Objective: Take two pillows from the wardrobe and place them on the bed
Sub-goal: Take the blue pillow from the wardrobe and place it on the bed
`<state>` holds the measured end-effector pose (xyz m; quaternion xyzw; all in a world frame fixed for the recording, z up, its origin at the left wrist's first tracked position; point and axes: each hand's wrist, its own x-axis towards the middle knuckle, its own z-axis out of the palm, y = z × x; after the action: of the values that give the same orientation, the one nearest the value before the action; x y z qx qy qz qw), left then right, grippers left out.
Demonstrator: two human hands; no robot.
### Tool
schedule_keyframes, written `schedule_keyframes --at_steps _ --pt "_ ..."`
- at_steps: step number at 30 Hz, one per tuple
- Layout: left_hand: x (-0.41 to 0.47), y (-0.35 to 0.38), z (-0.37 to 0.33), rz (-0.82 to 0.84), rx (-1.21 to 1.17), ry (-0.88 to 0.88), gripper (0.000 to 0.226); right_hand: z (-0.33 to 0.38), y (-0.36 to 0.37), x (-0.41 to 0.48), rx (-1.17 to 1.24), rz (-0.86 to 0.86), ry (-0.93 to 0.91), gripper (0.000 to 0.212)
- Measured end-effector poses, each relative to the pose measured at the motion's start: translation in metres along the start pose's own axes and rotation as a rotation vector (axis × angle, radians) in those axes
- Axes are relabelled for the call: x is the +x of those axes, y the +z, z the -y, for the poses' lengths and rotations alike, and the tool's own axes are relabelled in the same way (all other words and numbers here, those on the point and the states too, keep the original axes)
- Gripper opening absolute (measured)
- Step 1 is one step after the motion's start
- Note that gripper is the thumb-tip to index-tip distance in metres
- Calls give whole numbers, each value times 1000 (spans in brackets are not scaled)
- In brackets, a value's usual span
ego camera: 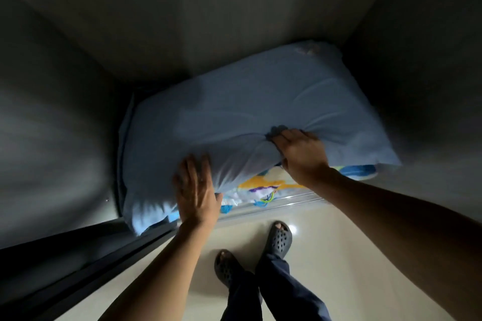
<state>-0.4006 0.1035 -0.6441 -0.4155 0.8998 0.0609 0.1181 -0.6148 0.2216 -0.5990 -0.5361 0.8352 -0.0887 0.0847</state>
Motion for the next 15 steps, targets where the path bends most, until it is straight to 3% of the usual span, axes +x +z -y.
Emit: schedule_keyframes --at_steps 6,11,15 --pt "26 -108 10 -136 -49 -29 107 30 -124 43 14 -163 -104 47" --pt "10 -189 17 -97 -22 70 43 50 -201 22 -67 -168 -104 39" --pt "-17 -240 14 -114 -11 189 30 62 -235 -20 -178 -183 -48 29"
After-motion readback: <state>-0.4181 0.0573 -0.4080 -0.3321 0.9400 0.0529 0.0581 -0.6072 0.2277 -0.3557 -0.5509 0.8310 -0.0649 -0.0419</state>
